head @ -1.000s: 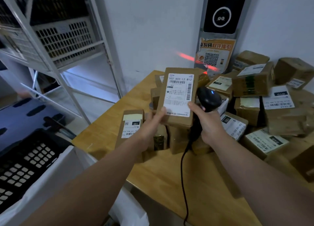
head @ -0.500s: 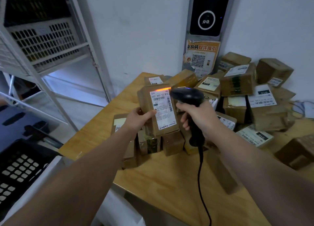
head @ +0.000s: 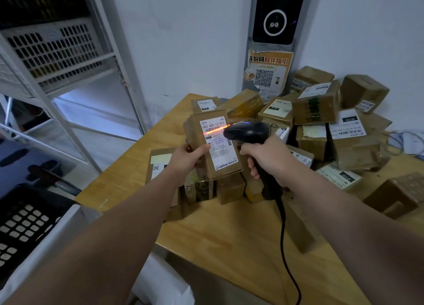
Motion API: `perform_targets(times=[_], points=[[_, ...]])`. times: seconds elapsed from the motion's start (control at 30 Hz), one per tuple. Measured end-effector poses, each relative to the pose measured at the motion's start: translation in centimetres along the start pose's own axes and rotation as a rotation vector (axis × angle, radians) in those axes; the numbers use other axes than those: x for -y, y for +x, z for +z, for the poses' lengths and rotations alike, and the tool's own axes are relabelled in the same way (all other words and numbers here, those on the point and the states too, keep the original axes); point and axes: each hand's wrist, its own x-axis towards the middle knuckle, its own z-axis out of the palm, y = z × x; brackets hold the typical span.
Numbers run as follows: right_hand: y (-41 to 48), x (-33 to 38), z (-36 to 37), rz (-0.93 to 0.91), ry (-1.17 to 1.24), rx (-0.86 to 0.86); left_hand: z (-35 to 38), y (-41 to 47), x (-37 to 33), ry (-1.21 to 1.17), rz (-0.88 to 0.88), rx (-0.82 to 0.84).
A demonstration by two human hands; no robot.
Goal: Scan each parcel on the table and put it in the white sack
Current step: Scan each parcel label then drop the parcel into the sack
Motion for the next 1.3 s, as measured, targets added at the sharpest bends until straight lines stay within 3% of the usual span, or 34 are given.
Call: perform_targets(times=[0.43,0.73,1.1,1.3], points=[[-0.2,0.5,-0.9,0.020,0.022,0.042,0.9,-1.3,0.7,-0.006,-0.010,-0.037],[0.7,-2.1,1.5,0.022,0.079,0.249,-0.2,-4.5,2.8,-0.069,-0.065,-0.143],[-2.9,-5.0,11.9,0.007,0.251,0.570,-10.1,-11.8,8.2,-0.087,-0.072,-0.353],[-7.1,-10.0,21.6,0.104,0.176,0.570,-17.7,-17.0,15.5,0.016,-0.129,-0.424]])
